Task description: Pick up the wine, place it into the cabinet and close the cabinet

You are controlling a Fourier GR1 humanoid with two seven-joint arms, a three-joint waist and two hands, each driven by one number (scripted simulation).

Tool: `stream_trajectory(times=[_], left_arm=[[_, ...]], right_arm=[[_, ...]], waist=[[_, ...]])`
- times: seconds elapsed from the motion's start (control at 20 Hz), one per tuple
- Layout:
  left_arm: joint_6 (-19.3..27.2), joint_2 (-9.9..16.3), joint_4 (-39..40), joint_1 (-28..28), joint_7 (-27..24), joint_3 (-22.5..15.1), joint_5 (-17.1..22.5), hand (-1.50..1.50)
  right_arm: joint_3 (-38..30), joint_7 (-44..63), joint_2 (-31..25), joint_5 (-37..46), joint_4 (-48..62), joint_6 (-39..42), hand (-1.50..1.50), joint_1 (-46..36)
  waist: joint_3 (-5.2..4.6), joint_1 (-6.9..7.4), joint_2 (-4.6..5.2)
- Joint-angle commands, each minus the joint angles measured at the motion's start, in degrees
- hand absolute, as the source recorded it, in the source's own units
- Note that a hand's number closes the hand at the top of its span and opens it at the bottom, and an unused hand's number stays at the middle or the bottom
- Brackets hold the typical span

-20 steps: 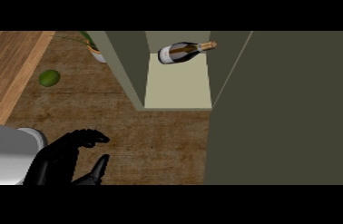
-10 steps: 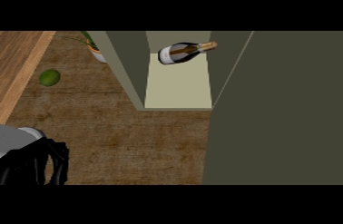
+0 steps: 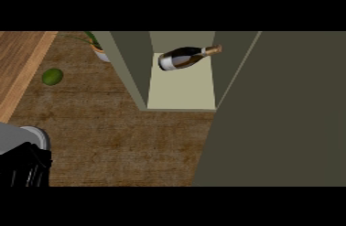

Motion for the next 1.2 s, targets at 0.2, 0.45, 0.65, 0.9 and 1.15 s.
stream_trajectory(times=[0.2, 0.45, 0.65, 0.9, 1.15], left_arm=[[-2.34, -0.7, -1.23, 2.04, 0.83, 1.21, -1.5, 1.5], [-5.34, -2.45, 4.09, -0.72, 0.83, 3.19, -1.05, 1.5], [-4.23, -3.87, -3.27, 3.93, 3.3, 4.58, -2.6, 1.5], [-11.63, -2.34, 0.24, 6.81, 0.34, 8.36, -0.32, 1.5], [-10.74, -3.46, -0.59, 4.8, 4.64, 10.75, -1.28, 1.5]], right_arm=[[12.45, 15.12, 12.45, 3.07, -1.84, -13.58, 1.5, -18.93], [13.29, 18.24, 19.12, 3.14, 6.87, -20.44, 1.5, -34.03], [12.86, 17.1, 19.32, 2.64, 10.52, -23.63, 1.5, -37.65], [10.88, 13.83, 19.41, -1.0, 23.47, -32.91, 1.5, -52.01], [10.68, 9.89, 19.44, -4.61, 28.64, -36.02, 1.5, -56.09]], waist=[[-0.06, 0.13, -0.07], [-0.05, -0.17, 0.02], [0.06, -0.07, -0.08], [-0.01, 0.66, 0.0], [0.05, 0.16, -0.02]])
